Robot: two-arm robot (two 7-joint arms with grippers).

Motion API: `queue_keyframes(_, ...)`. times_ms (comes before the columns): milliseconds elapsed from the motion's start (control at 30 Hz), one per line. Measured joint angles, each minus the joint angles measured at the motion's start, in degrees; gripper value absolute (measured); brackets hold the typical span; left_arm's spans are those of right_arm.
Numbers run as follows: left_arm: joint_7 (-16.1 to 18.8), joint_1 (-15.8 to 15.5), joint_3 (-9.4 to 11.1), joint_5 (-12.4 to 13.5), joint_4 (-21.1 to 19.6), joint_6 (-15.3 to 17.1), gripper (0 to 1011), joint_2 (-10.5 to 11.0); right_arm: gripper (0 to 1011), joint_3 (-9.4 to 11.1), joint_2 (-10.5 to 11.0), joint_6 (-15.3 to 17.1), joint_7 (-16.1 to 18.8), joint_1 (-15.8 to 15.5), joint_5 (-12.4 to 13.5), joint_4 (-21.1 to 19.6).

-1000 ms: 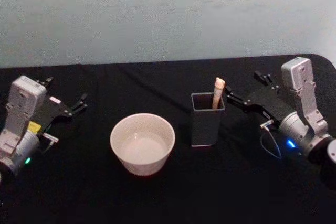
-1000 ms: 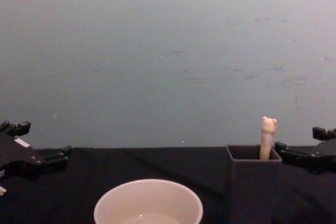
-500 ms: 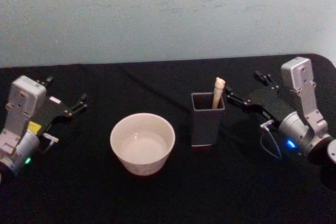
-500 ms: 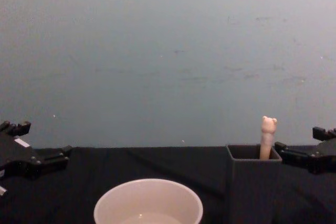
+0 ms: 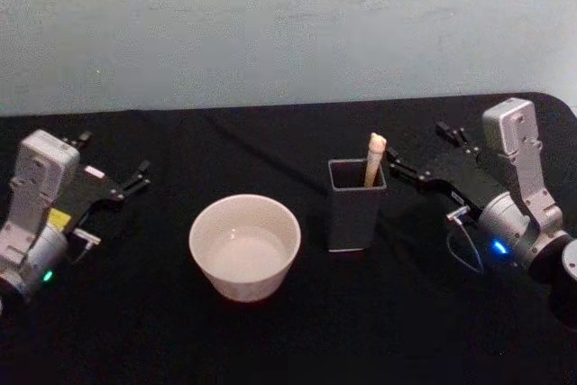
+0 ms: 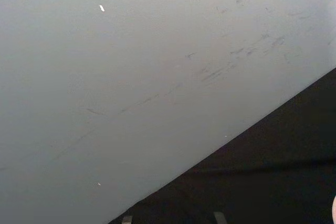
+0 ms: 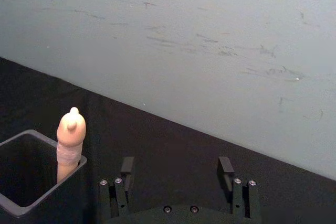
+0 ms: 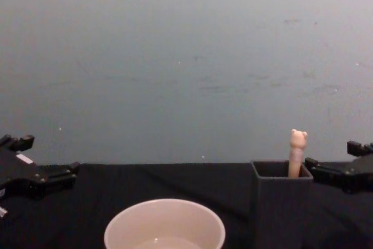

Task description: Pick up the stirring spoon with one hand, stir inside the cup, then place it back in its original position.

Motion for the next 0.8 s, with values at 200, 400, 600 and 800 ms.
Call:
queue_keyframes(200,0.0,0.0,0.0,0.0,0.0,0.0,1001,0.0,1002,0.0,0.0,0.0,0.0,0.0,0.0,0.0)
queue_keyframes(400,0.0,0.0,0.0,0.0,0.0,0.0,1001,0.0,1000,0.0,0.0,0.0,0.0,0.0,0.0,0.0)
queue_keyframes(600,0.0,0.0,0.0,0.0,0.0,0.0,1001,0.0,1002,0.0,0.0,0.0,0.0,0.0,0.0,0.0)
queue_keyframes(800,0.0,0.0,0.0,0.0,0.0,0.0,1001,0.0,1002,0.0,0.0,0.0,0.0,0.0,0.0,0.0)
